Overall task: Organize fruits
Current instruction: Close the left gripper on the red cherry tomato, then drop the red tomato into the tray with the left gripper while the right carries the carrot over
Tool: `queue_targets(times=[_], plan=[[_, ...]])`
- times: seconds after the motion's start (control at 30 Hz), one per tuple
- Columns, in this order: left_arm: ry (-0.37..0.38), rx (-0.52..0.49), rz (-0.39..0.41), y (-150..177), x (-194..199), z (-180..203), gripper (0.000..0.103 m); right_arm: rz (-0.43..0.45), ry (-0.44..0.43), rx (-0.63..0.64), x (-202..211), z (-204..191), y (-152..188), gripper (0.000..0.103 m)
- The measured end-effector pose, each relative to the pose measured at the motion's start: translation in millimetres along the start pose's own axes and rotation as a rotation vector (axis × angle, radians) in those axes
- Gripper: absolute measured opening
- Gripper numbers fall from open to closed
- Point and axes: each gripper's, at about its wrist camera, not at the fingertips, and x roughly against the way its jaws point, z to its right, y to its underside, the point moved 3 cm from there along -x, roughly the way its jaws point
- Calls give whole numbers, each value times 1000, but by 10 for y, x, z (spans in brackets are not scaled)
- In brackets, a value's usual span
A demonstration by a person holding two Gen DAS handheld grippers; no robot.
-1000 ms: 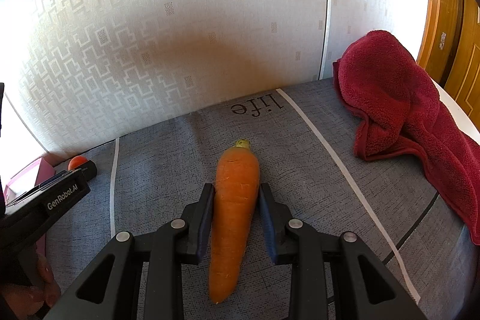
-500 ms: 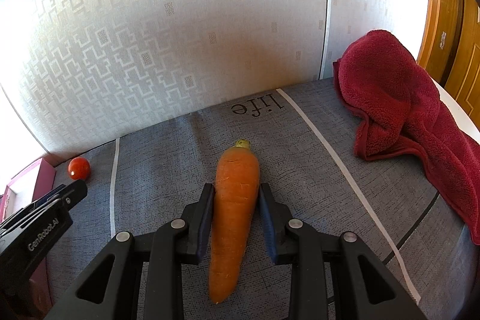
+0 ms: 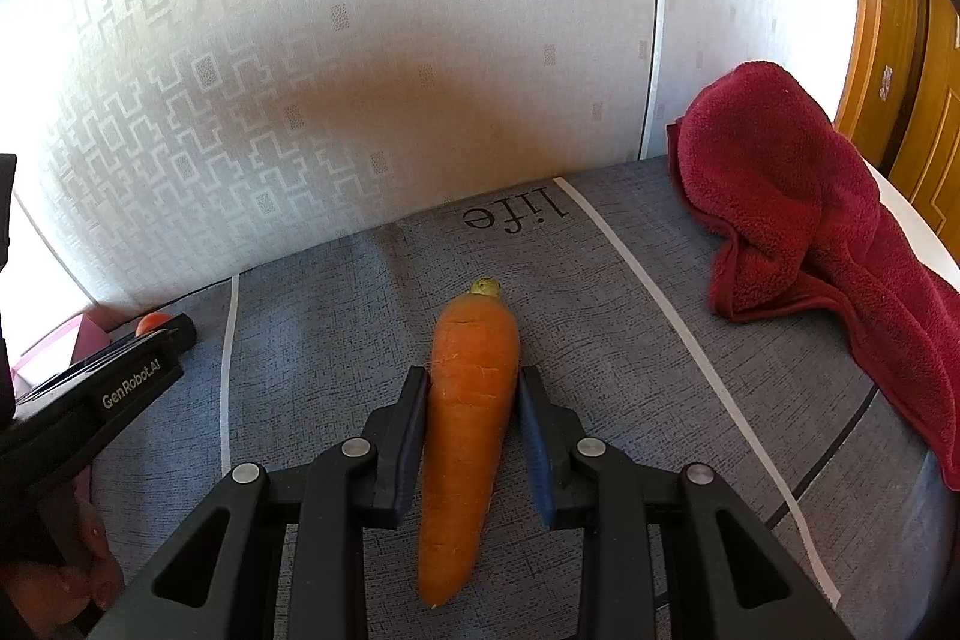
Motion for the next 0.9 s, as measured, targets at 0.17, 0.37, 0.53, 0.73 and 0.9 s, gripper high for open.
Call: queue_targets(times=[0.17,0.37,0.53,0.73,0.9], plan=[[36,8,1,169,193,-75,31,0,-4,-3,-9,5,-3,30],[65,43,4,390,454,-276,31,-2,0,-1,-6,5,-6,30],[49,47,23,582,752,-371,31,0,-8,-6,-3,11,-7,29],[25,33,47,785,1100,-555,31,2,-28,-20,2,54,-3,29],[2,42,61,868,1351,-751,31,3,-36,-27,-4,105,5,29]])
